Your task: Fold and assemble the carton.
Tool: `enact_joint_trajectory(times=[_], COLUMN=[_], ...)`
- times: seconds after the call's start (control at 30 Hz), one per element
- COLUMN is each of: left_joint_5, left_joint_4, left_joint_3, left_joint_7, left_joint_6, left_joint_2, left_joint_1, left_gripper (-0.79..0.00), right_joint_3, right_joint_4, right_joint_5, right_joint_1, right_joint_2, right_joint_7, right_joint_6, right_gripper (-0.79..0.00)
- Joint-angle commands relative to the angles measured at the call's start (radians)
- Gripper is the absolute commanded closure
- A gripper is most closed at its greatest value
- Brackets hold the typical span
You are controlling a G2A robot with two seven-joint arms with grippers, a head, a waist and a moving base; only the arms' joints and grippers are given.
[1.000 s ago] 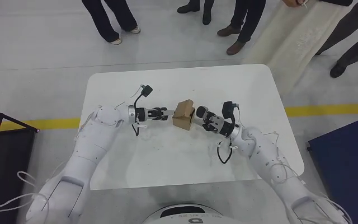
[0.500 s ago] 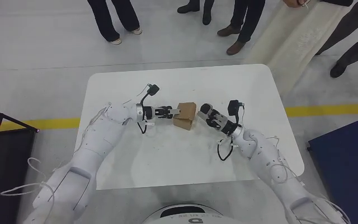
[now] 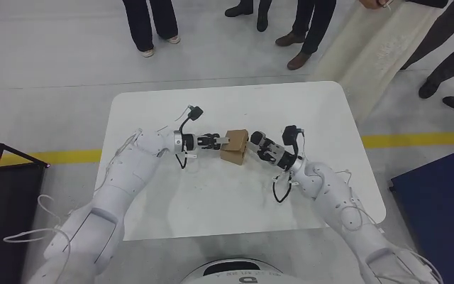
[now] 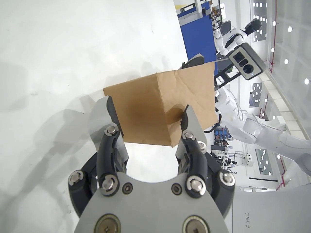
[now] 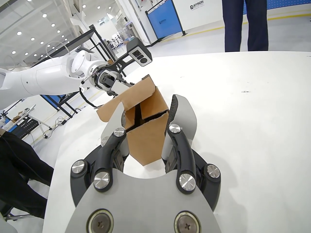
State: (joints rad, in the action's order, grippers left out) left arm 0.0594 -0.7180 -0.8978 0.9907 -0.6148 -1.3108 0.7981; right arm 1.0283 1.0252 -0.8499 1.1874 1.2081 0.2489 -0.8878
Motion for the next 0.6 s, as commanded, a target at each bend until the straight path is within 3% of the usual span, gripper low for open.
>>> enact_joint_trajectory(times=[0.0, 0.57], left_joint_5=[-0.002, -0.002], left_joint_4=[0.003, 0.012], left_joint_3=[0.003, 0.020], left_joint_7=[-0.001, -0.002], left_joint_6=[-0.001, -0.007], left_joint_2=[-0.001, -0.007], left_joint_1=[-0.002, -0.008], left_gripper=[-0.536, -0.514], right_joint_3=[-0.001, -0.007], right_joint_4=[0.001, -0.021], right_joint_5=[-0.005, -0.017], right_joint_1=[0.000, -0.007], right_joint_2=[0.001, 0.011], right_joint_7=[-0.004, -0.026], right_joint_6=[0.008, 0.026], right_gripper=[-0.385, -0.369])
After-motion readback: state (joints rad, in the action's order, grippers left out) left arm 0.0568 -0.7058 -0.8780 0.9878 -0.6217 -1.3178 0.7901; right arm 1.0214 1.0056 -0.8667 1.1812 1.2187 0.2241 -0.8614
